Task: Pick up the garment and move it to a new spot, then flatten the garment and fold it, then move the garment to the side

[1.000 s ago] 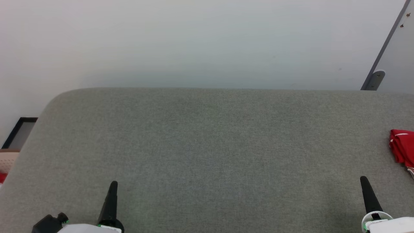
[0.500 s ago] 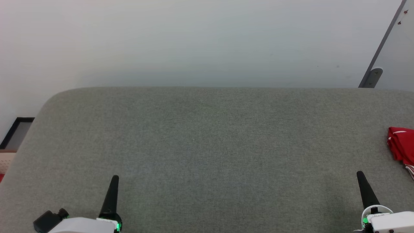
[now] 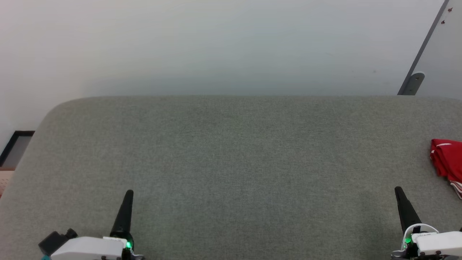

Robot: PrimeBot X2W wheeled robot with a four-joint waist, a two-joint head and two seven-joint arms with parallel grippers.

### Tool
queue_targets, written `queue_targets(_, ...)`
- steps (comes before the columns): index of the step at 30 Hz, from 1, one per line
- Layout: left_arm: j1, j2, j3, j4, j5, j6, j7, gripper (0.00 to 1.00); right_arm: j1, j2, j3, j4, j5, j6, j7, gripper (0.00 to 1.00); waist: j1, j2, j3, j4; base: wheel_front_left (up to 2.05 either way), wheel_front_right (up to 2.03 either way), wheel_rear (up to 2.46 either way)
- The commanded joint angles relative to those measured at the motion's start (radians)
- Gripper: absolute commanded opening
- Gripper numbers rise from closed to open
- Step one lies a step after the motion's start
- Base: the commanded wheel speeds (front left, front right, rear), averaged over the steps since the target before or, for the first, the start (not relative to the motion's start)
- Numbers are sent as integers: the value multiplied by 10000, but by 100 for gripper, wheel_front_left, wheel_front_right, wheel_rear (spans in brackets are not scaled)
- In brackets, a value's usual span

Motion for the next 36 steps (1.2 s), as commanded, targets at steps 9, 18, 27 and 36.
queue_targets(9,-338,-70,99,104,-784,0,221,0,-373,92,-85,97,770,-8,221,0,0,0,45,-65,0,0,0)
queue_targets(18,-511,-121,170,223,-1391,1,409,0,-529,147,-103,215,1340,-9,384,0,0,0,89,-128,0,0,0)
queue_targets(27,-657,-175,228,322,-1877,1,574,0,-628,207,-124,311,1807,-9,510,0,0,0,129,-185,0,0,0)
queue_targets(36,-791,-236,285,435,-2412,1,746,0,-794,271,-144,409,2317,-10,661,0,0,0,173,-248,0,0,0)
